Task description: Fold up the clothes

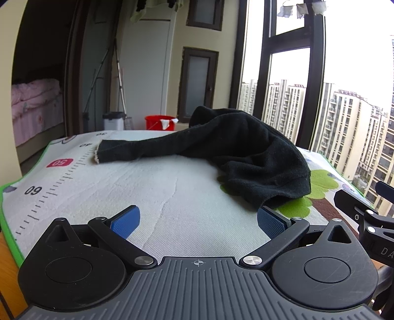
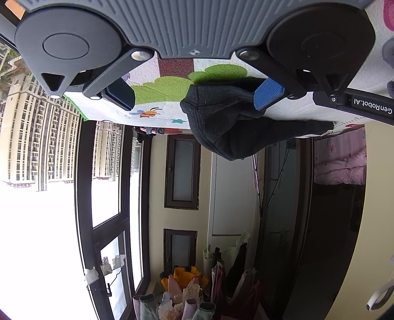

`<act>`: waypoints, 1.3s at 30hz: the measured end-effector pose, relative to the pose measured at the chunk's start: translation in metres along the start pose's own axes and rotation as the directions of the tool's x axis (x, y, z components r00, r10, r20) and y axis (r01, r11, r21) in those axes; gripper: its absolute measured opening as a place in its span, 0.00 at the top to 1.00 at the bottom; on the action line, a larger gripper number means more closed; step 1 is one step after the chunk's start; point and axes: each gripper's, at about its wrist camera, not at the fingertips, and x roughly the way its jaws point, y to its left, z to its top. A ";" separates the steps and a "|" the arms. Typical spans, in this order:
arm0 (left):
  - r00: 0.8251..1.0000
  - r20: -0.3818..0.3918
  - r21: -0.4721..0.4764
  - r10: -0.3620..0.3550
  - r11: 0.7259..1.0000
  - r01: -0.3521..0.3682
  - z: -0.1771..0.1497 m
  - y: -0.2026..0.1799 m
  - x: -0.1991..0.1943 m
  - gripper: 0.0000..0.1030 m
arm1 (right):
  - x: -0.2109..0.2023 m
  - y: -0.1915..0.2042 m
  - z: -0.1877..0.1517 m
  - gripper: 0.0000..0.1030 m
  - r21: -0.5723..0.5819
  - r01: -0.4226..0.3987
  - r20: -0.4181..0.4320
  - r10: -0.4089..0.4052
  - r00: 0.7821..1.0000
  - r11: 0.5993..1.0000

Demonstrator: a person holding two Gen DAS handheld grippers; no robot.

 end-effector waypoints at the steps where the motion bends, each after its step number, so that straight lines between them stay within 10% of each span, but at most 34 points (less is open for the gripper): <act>1: 1.000 0.000 0.000 0.000 1.000 0.000 0.000 0.000 0.000 0.00 | 0.000 0.000 0.000 0.00 -0.001 0.000 0.000 0.000 1.000 1.000; 39: 1.000 0.015 -0.013 -0.003 1.000 0.003 0.000 0.001 0.000 0.00 | 0.002 0.002 -0.001 0.00 -0.007 0.001 -0.011 -0.001 1.000 1.000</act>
